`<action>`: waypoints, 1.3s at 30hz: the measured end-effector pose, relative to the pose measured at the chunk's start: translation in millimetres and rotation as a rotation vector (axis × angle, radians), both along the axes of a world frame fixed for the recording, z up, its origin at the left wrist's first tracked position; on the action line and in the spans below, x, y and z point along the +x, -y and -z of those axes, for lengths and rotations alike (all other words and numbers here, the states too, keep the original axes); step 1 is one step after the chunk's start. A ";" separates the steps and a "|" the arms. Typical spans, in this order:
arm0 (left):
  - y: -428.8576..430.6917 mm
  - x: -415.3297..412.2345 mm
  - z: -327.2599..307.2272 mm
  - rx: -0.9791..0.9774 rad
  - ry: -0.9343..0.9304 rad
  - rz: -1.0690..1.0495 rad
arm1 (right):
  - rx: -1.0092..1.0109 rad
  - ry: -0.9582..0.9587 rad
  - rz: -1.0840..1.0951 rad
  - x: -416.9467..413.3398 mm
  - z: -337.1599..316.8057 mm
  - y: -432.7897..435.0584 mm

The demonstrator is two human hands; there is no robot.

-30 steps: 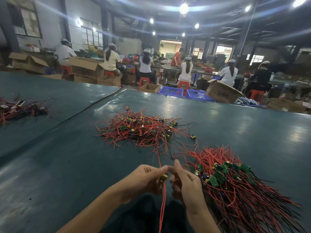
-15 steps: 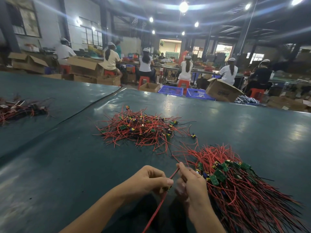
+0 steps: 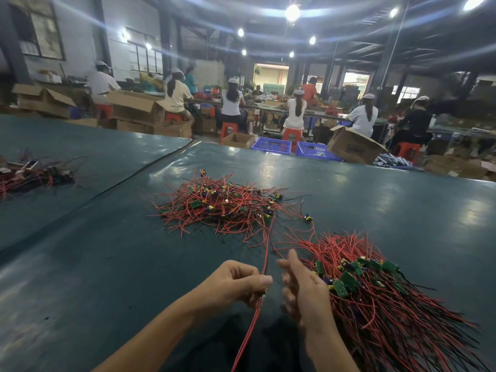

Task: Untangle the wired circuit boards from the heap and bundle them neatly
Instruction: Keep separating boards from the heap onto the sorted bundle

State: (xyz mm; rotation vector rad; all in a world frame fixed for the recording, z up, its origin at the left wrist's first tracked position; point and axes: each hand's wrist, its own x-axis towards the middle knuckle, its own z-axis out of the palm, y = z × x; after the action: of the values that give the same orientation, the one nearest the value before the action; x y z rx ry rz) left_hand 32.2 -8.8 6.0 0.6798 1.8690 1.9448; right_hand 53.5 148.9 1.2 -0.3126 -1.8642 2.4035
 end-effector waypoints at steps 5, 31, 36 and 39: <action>-1.1 3.1 1.2 -0.050 -0.017 0.040 | 0.030 -0.014 -0.139 7.4 -1.6 16.0; 0.0 -7.1 2.3 0.115 0.379 0.132 | -0.091 0.047 -0.105 6.5 1.5 18.0; 1.9 -13.8 13.9 0.207 0.602 -0.105 | -0.198 -0.035 0.297 1.9 1.4 1.7; 0.3 -15.1 15.3 0.255 0.618 -0.169 | -0.321 -0.089 0.467 0.4 -1.5 -4.2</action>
State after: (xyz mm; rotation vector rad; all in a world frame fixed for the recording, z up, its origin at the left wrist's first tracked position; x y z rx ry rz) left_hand 17.1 -9.1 -9.2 -0.0390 1.3453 2.1905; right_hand 53.9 153.1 2.7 -0.5790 -1.1940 2.3216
